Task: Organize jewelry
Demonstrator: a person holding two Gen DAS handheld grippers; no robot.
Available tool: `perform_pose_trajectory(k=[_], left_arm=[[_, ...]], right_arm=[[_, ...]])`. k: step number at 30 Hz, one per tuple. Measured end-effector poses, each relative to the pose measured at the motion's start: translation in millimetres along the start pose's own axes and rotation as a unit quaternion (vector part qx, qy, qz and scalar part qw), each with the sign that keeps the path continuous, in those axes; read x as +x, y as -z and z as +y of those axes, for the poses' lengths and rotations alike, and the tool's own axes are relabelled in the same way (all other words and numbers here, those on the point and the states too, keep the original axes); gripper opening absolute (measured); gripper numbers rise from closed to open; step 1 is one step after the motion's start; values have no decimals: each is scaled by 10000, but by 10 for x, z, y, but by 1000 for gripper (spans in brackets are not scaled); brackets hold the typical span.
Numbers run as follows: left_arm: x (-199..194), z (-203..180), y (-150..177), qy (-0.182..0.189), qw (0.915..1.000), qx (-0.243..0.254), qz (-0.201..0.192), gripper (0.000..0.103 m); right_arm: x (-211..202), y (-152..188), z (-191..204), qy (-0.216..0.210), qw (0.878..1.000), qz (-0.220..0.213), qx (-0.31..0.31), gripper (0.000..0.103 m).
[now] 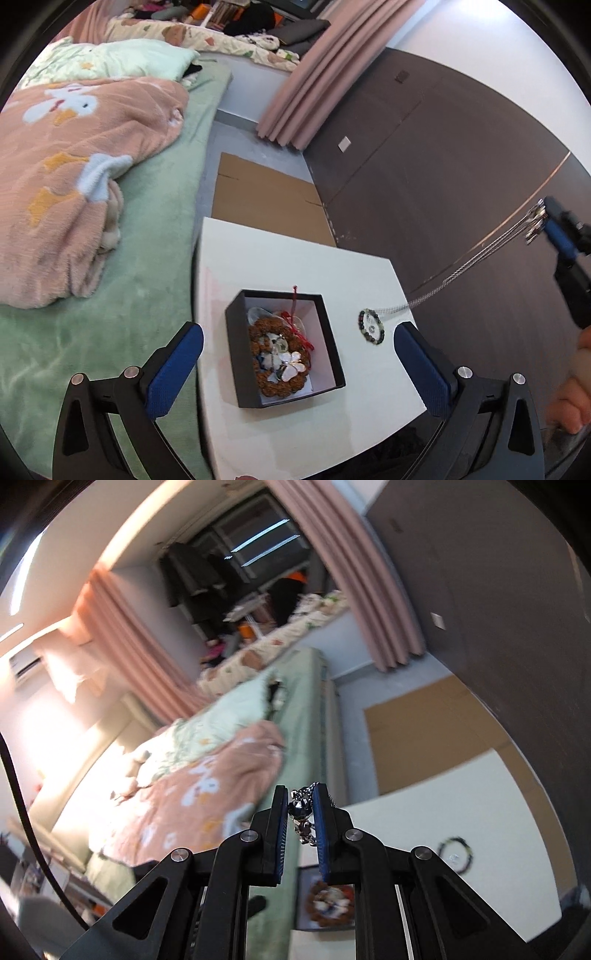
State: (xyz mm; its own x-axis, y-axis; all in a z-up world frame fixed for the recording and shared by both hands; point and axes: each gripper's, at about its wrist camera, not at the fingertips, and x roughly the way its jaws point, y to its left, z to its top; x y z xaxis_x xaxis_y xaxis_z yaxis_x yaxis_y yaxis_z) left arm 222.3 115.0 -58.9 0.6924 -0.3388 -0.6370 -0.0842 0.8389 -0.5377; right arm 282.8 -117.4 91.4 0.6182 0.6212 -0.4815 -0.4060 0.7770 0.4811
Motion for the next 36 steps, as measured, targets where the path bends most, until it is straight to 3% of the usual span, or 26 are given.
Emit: perform_pose_trajectory(k=[7, 13, 15, 16, 17, 23, 31, 36], left_arm=[[-157, 101, -20, -98, 9998, -27, -163, 103], [-215, 206, -9, -137, 9995, -155, -230, 103], [-240, 206, -3, -151, 9992, -164, -320, 103], [-243, 194, -5, -170, 9991, -134, -365, 103], [-252, 180, -9, -173, 9991, -101, -383, 103], [-246, 43, -47, -9, 9995, -67, -299, 103], [-71, -318, -17, -372, 9987, 344, -78, 103], [170, -591, 30, -308, 9980, 527, 173, 103]], right_arm=[[252, 61, 374, -302, 9986, 265, -336, 15], [607, 303, 98, -145, 9974, 710, -18, 17], [763, 378, -53, -59, 9933, 1136, 216, 41], [786, 406, -113, -29, 9919, 1233, 311, 65], [784, 429, -164, 13, 9913, 1264, 374, 77], [618, 454, -383, 142, 9897, 1361, 413, 79], [411, 600, -1069, 359, 9846, 1410, 970, 79], [247, 543, -1452, 600, 9821, 1278, 1249, 79]])
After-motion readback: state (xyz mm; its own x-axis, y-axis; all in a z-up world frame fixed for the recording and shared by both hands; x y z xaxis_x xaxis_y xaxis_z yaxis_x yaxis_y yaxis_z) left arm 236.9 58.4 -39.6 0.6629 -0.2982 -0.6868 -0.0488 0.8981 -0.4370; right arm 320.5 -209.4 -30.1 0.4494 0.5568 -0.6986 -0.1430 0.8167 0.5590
